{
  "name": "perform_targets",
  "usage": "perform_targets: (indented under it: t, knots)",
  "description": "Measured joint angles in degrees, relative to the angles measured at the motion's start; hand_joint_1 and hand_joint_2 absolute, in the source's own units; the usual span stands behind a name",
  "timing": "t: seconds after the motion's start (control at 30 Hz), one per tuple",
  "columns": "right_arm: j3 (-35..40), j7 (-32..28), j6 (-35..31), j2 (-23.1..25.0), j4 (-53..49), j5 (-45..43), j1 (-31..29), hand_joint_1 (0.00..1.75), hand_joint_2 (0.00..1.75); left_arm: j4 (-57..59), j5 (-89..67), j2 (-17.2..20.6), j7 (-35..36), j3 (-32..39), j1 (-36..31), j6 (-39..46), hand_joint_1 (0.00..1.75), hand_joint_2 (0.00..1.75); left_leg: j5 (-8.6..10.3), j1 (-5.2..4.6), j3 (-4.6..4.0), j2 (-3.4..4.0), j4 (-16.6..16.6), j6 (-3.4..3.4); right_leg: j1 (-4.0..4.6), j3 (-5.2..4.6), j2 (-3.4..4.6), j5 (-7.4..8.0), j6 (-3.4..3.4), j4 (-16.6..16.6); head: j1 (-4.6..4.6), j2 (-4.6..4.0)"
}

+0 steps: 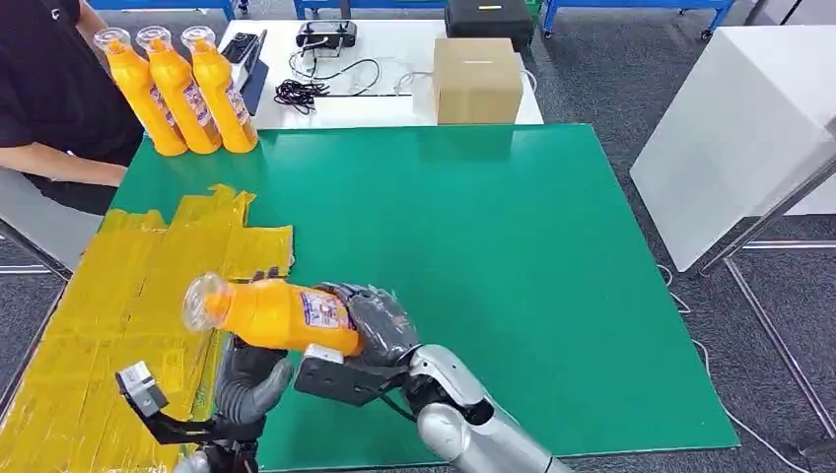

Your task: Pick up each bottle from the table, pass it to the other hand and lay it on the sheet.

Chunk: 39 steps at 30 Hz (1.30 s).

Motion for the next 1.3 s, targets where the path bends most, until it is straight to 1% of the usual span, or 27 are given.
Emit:
perform_targets:
  t: [0.1,0.2,0.47,0.5,0.67,1.0,1.03,1.17,1.2,1.23,1.3]
  knots:
    - [2.24,-1.73,3.09,0.00,0.53,-1.93,-0.55,1.75,1.75,0.00,1.71,0.07,0.31,1.49,0.40,-1.62,0.00,1.75,0.00,0.00,0.00,-0.01,0.00,0.00,0.00,-0.02,-0.01,0.00,0.00,0.00,-0.04,0.00]
    - [4.12,-3.26,6.00,-0.04,0.83,-4.94,-2.61,1.75,1.75,0.13,2.52,0.09,0.35,2.21,0.43,-2.63,0.00,1.75,0.02,0.00,0.01,0.04,0.00,-0.01,0.00,-0.01,0.01,0.00,0.00,0.00,0.00,0.00]
    - [7.83,-3.32,7.61,-0.09,0.83,-8.89,-5.53,1.75,1.75,0.13,0.36,0.15,-1.18,3.59,0.43,-0.90,0.00,1.75,0.03,0.00,0.01,0.01,0.01,-0.02,0.00,-0.01,0.01,0.00,0.00,0.00,0.00,0.00]
    - [8.09,-3.34,7.64,-0.11,0.83,-9.20,-5.72,1.75,1.75,0.13,0.07,0.17,-1.38,3.70,0.44,-0.70,1.75,1.75,0.03,0.00,0.01,0.00,0.01,-0.02,0.00,-0.01,0.01,0.00,0.00,0.00,0.00,0.00]
    - [9.40,-3.30,7.57,-0.50,0.83,-11.10,-6.59,1.75,1.75,0.11,-2.20,0.39,-2.51,3.76,0.43,0.28,1.75,1.75,0.03,0.00,0.00,0.00,0.01,-0.02,0.00,-0.02,0.00,0.00,0.00,0.00,0.00,0.00]
    - [10.02,-3.17,7.42,-0.79,0.83,-11.80,-6.74,1.75,1.75,0.11,-2.88,0.42,-3.30,3.76,0.46,0.67,1.75,1.75,0.03,0.00,0.00,0.00,0.01,-0.02,0.00,-0.01,0.01,0.00,0.00,0.00,0.00,0.00]
    - [10.02,-3.17,7.39,-0.79,0.83,-11.80,-6.73,1.55,1.75,0.11,-2.88,0.42,-3.34,3.76,0.46,0.67,1.75,1.75,0.03,0.00,0.00,0.01,0.01,-0.02,0.00,-0.02,0.01,0.00,0.00,0.00,0.00,0.00]
    - [10.08,-3.21,6.91,-0.79,0.83,-11.82,-6.67,1.55,1.75,0.13,-2.95,0.42,-3.76,3.78,0.44,0.70,1.75,1.75,0.03,0.00,0.00,0.00,0.01,-0.02,0.00,-0.03,0.00,0.00,0.00,0.00,0.00,0.00]
    - [10.10,-3.28,6.41,-0.81,0.83,-11.82,-6.57,0.52,1.75,0.13,-3.23,0.42,-3.89,3.78,0.43,1.03,1.75,1.75,0.03,0.00,0.00,0.01,0.01,-0.02,0.00,-0.02,0.01,0.00,0.00,0.00,0.00,0.00]
    - [10.10,-3.32,6.08,-0.81,0.83,-11.82,-6.44,0.00,1.75,0.13,-3.40,0.42,-4.00,3.78,0.41,1.13,1.75,1.75,0.03,0.00,0.00,0.01,0.01,-0.02,0.00,-0.02,0.01,0.00,0.00,0.00,0.00,0.00]
    - [10.10,-3.34,6.04,-0.83,0.83,-11.80,-6.23,0.00,1.75,0.13,-3.66,0.42,-4.04,3.78,0.40,1.24,1.75,1.75,0.03,0.00,0.00,0.01,0.01,-0.02,0.00,-0.03,0.01,0.00,0.00,0.00,0.00,0.00]
